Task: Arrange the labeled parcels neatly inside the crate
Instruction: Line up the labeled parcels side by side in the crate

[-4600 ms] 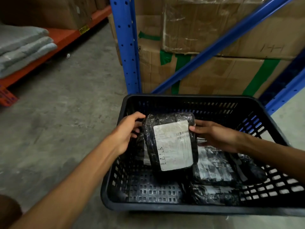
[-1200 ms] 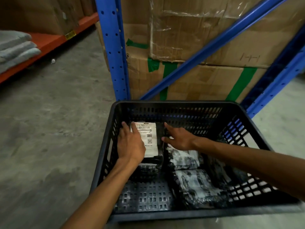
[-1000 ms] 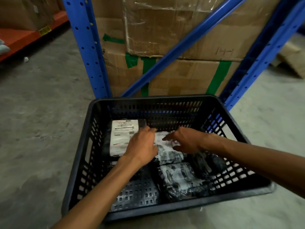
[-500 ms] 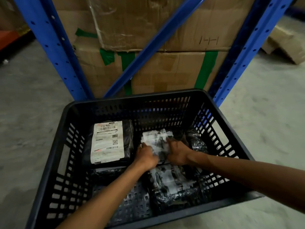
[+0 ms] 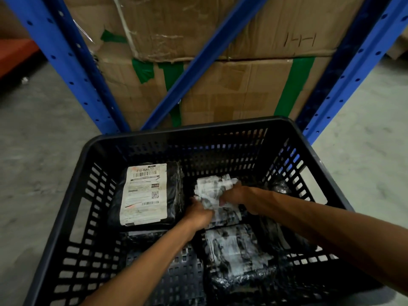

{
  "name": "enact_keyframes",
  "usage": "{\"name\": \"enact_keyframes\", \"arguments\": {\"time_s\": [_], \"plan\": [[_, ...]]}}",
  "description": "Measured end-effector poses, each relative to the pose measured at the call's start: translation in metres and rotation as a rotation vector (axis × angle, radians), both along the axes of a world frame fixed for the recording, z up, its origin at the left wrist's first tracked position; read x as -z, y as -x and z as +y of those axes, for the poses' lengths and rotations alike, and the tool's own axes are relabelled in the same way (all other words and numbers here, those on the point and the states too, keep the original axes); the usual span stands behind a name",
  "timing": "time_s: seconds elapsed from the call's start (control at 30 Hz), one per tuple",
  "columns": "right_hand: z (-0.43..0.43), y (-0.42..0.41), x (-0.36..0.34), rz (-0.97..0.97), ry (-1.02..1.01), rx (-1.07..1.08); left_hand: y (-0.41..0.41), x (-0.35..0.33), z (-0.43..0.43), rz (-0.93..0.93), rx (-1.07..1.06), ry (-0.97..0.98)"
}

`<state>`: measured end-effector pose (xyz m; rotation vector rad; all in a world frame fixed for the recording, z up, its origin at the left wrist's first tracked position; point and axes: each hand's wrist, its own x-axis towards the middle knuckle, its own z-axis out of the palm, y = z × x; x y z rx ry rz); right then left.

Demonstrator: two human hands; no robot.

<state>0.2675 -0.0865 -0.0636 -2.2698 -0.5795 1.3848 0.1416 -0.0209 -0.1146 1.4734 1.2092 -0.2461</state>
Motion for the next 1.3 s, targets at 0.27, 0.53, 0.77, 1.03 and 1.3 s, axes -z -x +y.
{"name": "enact_keyframes", "arguments": {"time_s": [0.27, 0.53, 0.77, 1.03, 1.3], "plan": [[-0.011, -0.010, -0.023, 0.104, 0.013, 0.187, -0.001, -0.041, 0.009, -0.024, 0.011, -0.024], [-0.028, -0.041, -0.068, -0.113, -0.239, -0.064, 0.022, -0.097, 0.017, -0.205, -0.162, 0.019], [-0.045, -0.060, -0.081, -0.102, -0.369, -0.161, 0.031, -0.125, 0.025, -0.387, -0.043, -0.337], [-0.013, -0.024, -0.050, 0.156, -0.583, 0.484, 0.010, -0.103, 0.023, -0.278, -0.325, -0.437], [-0.011, -0.008, 0.001, 0.064, -0.379, 0.403, -0.007, -0.066, 0.011, 0.007, 0.005, -0.452]]}}
